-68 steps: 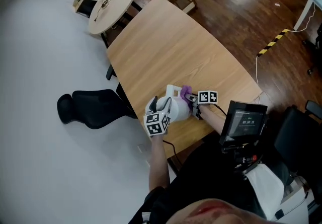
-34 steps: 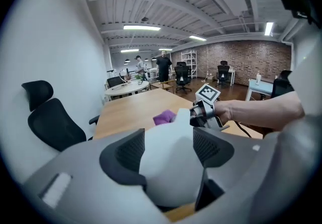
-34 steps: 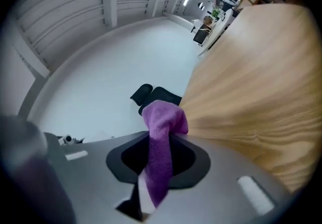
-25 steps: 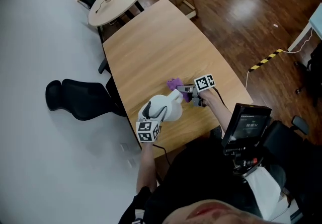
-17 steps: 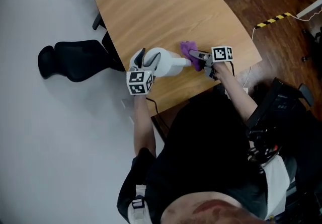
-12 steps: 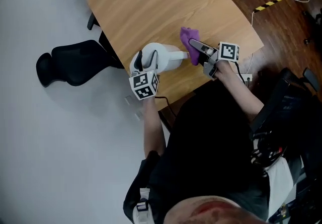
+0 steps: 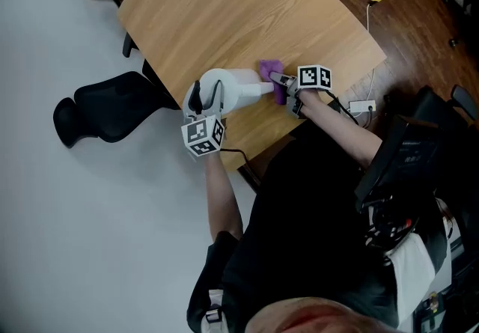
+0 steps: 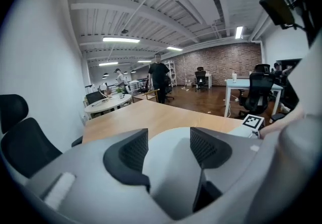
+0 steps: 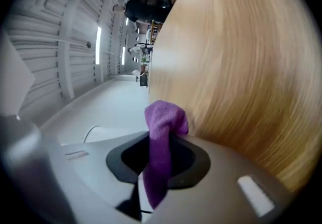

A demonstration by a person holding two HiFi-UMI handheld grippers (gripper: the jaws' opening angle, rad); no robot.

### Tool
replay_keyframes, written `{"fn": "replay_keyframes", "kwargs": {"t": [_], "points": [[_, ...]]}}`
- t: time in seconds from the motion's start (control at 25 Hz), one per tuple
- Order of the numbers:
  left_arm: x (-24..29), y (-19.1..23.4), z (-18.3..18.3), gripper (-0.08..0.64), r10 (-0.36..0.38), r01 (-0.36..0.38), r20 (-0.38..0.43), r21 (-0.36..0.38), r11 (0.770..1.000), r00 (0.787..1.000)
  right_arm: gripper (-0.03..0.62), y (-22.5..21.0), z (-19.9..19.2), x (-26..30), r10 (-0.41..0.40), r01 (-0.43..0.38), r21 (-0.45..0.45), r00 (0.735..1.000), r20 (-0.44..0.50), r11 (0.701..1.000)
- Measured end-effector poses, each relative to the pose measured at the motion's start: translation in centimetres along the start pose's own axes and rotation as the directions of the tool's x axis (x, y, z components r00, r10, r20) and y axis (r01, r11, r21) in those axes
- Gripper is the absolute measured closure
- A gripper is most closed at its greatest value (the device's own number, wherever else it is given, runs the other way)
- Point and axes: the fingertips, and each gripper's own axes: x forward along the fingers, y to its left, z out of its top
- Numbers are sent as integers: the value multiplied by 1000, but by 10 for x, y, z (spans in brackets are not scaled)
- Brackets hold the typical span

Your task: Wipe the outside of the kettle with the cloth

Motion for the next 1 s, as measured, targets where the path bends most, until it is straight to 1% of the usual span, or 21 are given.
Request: {"fn": "replay_keyframes", "kwargs": {"t": [0.08,0.12,0.16,0.2,0.24,0.28,0.32,0.4,0.44,0.52,0.56,0.64,0.68,0.72,0.76,0.8,0.84,0.88,0.92,0.96,1.0], "points": [[7,-2,5,209,-62,62,-10,14,998,998,518,38,4,-10,63,-65,-54,997,-36,996],[9,-3,7,215,-67,67,-30,7,998,997,518,74,6,-19,139,-144,-100,989,-51,985],[8,-3,8,225,-51,50,-57,-9,999,997,518,119,6,-29,238,-248,-162,968,-79,955],[7,-2,9,228,-22,19,-85,-31,999,996,518,167,4,-40,339,-360,-229,932,-126,904],[4,-1,9,239,13,-19,-112,-52,998,994,518,207,-2,-48,410,-448,-279,893,-185,850],[1,-1,8,239,47,-57,-132,-71,996,990,518,230,-9,-50,434,-492,-298,868,-241,818],[-1,0,7,231,75,-88,-142,-82,993,987,517,235,-16,-48,427,-503,-293,858,-287,813],[-2,0,3,232,90,-100,-131,-77,992,987,515,216,-23,-33,407,-496,-224,846,-345,839],[0,0,3,232,64,-72,-115,-61,996,991,515,198,-26,-24,408,-486,-159,839,-359,859],[5,-5,6,233,-44,44,-66,-3,999,997,517,151,-36,-9,380,-429,-48,842,-383,902],[9,-9,8,230,-109,110,-39,28,993,993,517,120,-45,-1,330,-374,-36,854,-402,927],[18,-13,13,194,-192,193,-19,60,979,981,517,51,-60,10,172,-227,-84,891,-421,970],[21,-12,16,187,-190,192,-31,60,980,981,517,23,-62,12,87,-150,-124,910,-405,981],[20,-10,19,198,-159,162,-51,56,985,986,517,6,-59,11,23,-90,-162,928,-373,983],[17,-7,22,245,-114,117,-66,49,992,991,516,4,-54,6,3,-70,-192,944,-330,979],[13,-6,24,259,-70,73,-76,36,997,995,515,21,-47,-1,41,-106,-218,958,-283,970],[9,-5,22,259,-39,40,-84,17,999,996,517,53,-39,-10,136,-196,-250,962,-238,948],[6,-5,17,259,-17,17,-92,-4,1000,996,516,95,-35,-21,269,-321,-287,941,-207,903],[5,-5,10,256,-1,-1,-98,-20,1000,995,516,139,-35,-32,409,-454,-315,890,-198,834],[5,-4,5,250,12,-15,-98,-28,999,995,515,176,-41,-41,521,-563,-329,826,-215,758],[5,-4,2,247,20,-24,-95,-33,999,995,517,198,-51,-44,581,-632,-341,775,-251,696]]}}
